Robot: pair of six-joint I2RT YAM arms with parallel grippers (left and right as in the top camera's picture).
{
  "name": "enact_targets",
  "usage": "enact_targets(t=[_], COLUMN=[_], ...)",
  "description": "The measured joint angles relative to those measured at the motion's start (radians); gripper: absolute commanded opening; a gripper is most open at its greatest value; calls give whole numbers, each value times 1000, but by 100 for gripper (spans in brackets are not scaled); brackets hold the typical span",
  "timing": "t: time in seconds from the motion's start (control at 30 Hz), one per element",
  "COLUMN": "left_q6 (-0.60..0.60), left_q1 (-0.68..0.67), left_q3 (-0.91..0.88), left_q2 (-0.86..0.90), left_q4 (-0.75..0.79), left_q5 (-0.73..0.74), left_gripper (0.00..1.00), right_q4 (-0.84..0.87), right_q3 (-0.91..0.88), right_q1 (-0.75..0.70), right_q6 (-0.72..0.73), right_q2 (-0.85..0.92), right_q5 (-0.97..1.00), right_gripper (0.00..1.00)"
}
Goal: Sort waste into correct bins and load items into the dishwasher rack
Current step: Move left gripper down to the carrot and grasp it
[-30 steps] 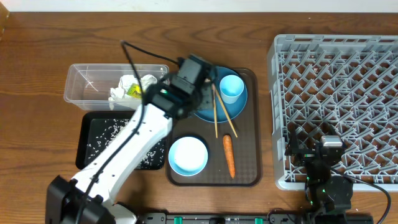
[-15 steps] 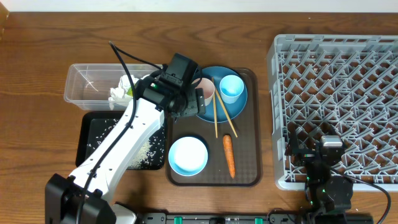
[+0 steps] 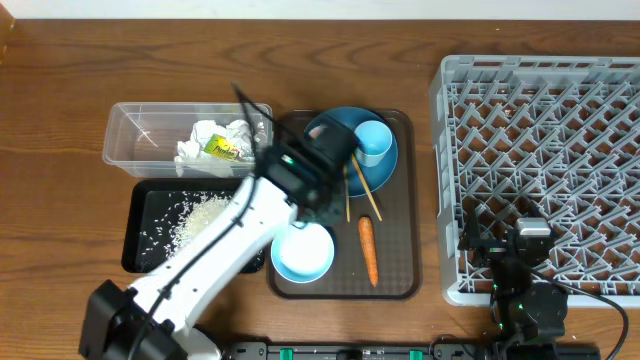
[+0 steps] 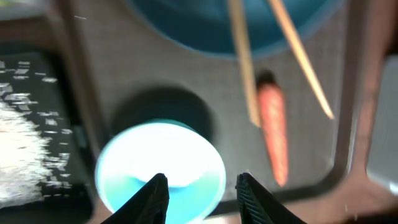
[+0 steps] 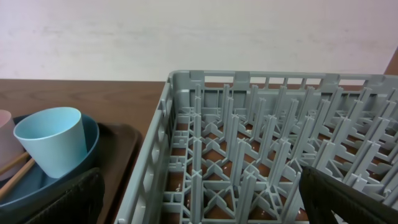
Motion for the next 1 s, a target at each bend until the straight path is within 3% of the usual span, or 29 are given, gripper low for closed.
enact_targets(t=[0.4, 1.0], left_q6=[-124, -377], left_q1=[-257, -372], left_q3=[-2, -199], left_q2=[0, 23], left_q4=[47, 387], left_q5=[0, -144], left_gripper=[47, 47], right_q4=[0, 0], right_q3=[0, 0], right_q1=[0, 0], right_q6=[0, 0], right_q2=[0, 0], right_q5=[0, 0], right_gripper=[99, 99])
